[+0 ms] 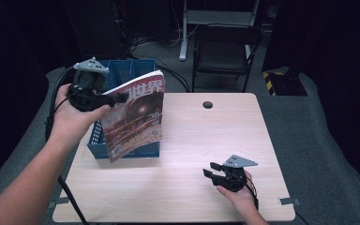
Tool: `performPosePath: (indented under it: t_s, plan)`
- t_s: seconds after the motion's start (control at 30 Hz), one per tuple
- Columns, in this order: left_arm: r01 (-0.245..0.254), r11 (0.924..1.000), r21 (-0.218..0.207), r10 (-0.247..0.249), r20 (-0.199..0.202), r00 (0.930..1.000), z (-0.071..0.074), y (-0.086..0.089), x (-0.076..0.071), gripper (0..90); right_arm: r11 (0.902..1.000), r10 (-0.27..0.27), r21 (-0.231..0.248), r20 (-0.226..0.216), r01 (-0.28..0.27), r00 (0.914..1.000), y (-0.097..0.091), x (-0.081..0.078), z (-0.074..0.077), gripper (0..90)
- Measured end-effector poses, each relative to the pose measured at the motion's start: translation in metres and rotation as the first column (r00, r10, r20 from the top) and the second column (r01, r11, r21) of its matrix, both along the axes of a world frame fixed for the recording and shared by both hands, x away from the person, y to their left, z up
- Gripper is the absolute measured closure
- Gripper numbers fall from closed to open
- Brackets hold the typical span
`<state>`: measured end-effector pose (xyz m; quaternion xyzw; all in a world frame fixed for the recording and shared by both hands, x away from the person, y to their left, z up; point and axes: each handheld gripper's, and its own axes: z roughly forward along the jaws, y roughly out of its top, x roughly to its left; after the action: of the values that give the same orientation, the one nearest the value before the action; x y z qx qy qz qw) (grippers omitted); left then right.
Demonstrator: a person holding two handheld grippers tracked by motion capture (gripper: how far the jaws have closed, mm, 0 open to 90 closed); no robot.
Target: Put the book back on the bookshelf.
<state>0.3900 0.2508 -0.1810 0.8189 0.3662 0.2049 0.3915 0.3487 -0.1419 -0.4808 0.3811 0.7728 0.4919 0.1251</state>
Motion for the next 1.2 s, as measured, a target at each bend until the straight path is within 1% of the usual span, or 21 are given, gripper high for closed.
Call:
performPosePath:
  t_s: [0.13,0.17,0.23,0.3,0.33,0.4,0.47,0.63,0.7,0.8,0.83,0.97,1.0,1.07,1.1,1.2]
  plan:
    - [-0.020,0.9998,-0.006,0.020,0.005,0.9998,0.000,0.003,0.001,83.8,1.0000,-0.005,0.000,0.003,0.005,1.0000,0.000,0.000,0.000,55.1]
    - [-0.034,0.9993,-0.012,0.034,0.005,0.9994,0.000,0.005,0.002,83.8,1.0000,0.001,0.000,-0.003,-0.001,1.0000,0.000,0.000,0.000,55.0]
    - [-0.039,0.9992,-0.011,0.039,0.006,0.9992,0.000,0.006,0.003,83.8,1.0000,0.002,-0.002,-0.005,-0.002,1.0000,0.000,0.000,0.000,55.0]
    - [-0.057,0.9982,-0.019,0.058,0.007,0.9983,0.000,0.010,0.004,83.8,1.0000,0.002,-0.002,-0.005,-0.002,1.0000,0.001,0.000,-0.001,54.9]
    - [-0.057,0.9982,-0.019,0.058,0.007,0.9983,0.000,0.010,0.004,83.8,1.0000,0.006,-0.001,-0.002,-0.006,1.0000,0.001,0.000,-0.001,54.9]
    - [-0.078,0.9965,-0.032,0.078,0.010,0.9969,-0.001,0.013,0.005,83.8,0.9999,0.012,-0.005,-0.001,-0.012,0.9999,0.000,0.001,-0.001,54.9]
    - [-0.077,0.9967,-0.026,0.077,0.009,0.9970,-0.001,0.014,0.006,83.8,1.0000,0.004,-0.004,-0.005,-0.004,1.0000,0.001,0.000,-0.001,54.9]
    - [-0.104,0.9938,-0.038,0.105,0.011,0.9944,-0.002,0.018,0.008,83.8,0.9999,0.007,-0.015,-0.005,-0.007,1.0000,0.001,0.001,-0.002,54.4]
    - [-0.106,0.9937,-0.037,0.106,0.009,0.9943,-0.001,0.018,0.008,83.8,0.9998,0.002,-0.019,-0.008,-0.002,1.0000,0.001,0.001,-0.002,54.2]
    - [-0.119,0.9921,-0.040,0.120,0.011,0.9928,-0.001,0.021,0.010,83.8,0.9998,0.003,-0.019,-0.005,-0.004,1.0000,0.001,0.002,-0.003,53.7]
    - [-0.124,0.9914,-0.041,0.125,0.014,0.9921,-0.001,0.021,0.010,83.8,0.9999,-0.005,-0.015,-0.011,0.005,0.9999,0.001,0.002,-0.003,53.7]
    - [-0.133,0.9904,-0.040,0.133,0.010,0.9911,-0.002,0.023,0.013,83.8,0.9999,-0.011,-0.011,-0.015,0.011,0.9998,0.000,0.002,-0.003,53.6]
    - [-0.135,0.9901,-0.038,0.136,0.013,0.9907,-0.002,0.023,0.013,83.8,0.9999,-0.006,-0.016,-0.006,0.006,1.0000,-0.001,0.003,-0.003,53.5]
    - [-0.138,0.9896,-0.039,0.139,0.014,0.9902,-0.002,0.023,0.014,83.8,0.9999,-0.011,-0.013,-0.014,0.011,0.9998,-0.001,0.003,-0.003,53.5]
    - [-0.139,0.9896,-0.038,0.139,0.007,0.9902,-0.002,0.024,0.015,83.8,0.9998,-0.013,-0.013,-0.015,0.012,0.9998,-0.001,0.003,-0.003,53.5]
    - [-0.142,0.9892,-0.038,0.142,0.012,0.9897,-0.002,0.024,0.015,83.8,0.9997,-0.016,-0.021,-0.017,0.016,0.9997,-0.002,0.003,-0.004,53.5]
